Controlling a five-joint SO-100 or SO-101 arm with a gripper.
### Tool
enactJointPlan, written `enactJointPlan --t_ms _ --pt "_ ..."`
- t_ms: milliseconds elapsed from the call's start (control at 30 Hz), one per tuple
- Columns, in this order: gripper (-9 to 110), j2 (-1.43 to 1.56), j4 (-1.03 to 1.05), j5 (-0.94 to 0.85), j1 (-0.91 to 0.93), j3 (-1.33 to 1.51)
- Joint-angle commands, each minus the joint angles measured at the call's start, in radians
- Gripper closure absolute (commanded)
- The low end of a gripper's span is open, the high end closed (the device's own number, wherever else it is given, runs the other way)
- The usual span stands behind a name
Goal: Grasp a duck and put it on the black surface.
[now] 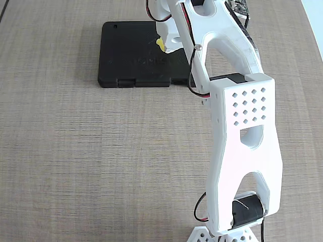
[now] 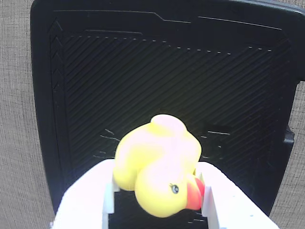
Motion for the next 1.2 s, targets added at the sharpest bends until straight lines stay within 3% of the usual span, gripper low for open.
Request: enactJointPlan --t_ms 0,400,667,833,967,1167 --pt "76 0.026 -0.008 0.008 -0.011 -0.034" --pt "71 0.552 0.005 -0.003 0.124 0.155" --pt "71 1.227 -0.02 -0.008 0.279 0.755" --pt "72 1.7 -0.155 -0.008 0.333 1.227" --pt "79 1.971 -0.279 -0.009 0.354 1.575" --pt "102 2.197 -0.419 -0.109 0.357 1.947"
